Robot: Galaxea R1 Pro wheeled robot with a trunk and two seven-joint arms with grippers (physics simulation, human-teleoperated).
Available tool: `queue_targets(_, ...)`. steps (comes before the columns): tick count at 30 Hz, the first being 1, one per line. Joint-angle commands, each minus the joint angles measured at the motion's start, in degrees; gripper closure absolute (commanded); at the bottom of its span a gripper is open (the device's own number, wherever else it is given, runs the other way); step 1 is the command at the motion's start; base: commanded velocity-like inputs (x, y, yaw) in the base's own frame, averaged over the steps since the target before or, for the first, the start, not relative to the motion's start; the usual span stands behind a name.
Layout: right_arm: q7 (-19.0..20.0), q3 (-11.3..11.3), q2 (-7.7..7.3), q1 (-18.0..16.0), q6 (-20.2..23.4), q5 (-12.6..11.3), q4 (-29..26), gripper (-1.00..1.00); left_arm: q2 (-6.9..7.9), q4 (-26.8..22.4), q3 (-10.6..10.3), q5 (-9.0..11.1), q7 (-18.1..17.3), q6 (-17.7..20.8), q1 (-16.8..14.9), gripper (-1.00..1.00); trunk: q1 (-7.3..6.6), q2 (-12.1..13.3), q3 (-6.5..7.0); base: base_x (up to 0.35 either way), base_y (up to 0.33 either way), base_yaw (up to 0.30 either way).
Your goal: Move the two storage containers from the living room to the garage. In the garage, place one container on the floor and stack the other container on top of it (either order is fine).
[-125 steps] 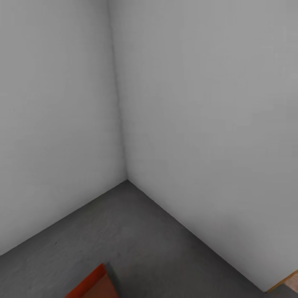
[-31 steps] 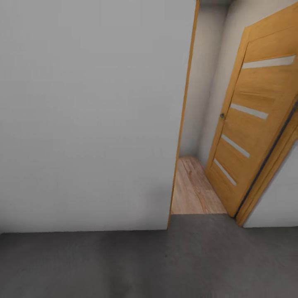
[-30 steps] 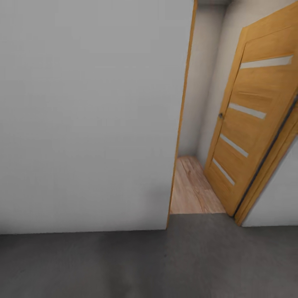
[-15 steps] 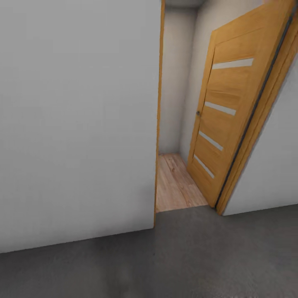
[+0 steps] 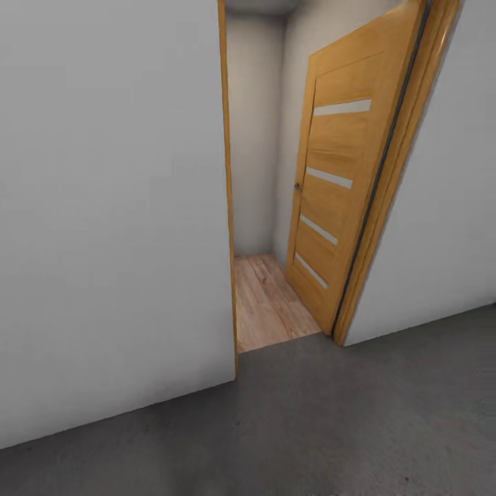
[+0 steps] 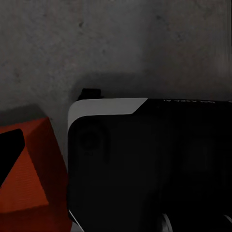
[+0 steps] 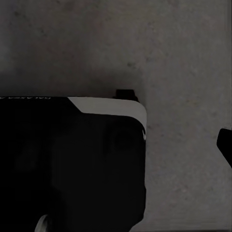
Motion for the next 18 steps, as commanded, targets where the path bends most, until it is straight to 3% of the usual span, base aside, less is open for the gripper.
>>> queue_targets(1,-0.2,-0.4,-0.02,-0.1,-0.2,0.5,0.2,-1.00,-0.01,-0.1,-0.1,0.3,0.2,0.1,0.0,-1.00,0.02,-0.1,-0.10,0.000,0.000,-0.109)
queue_targets(7,-0.3,-0.4,-0.03,-0.1,-0.1,0.5,0.2,-1.00,-0.04,-0.1,-0.1,0.2,0.1,0.2,0.0,-1.00,0.02,-0.1,-0.10,0.011,-0.084,-0.030)
queue_targets(18,-0.3,-0.4,0.04,-0.1,-0.1,0.5,0.1,-1.00,-0.01,-0.1,-0.1,0.1,0.2,0.4,0.0,-1.00,0.02,-0.1,-0.10,0.063,-0.309,-0.002)
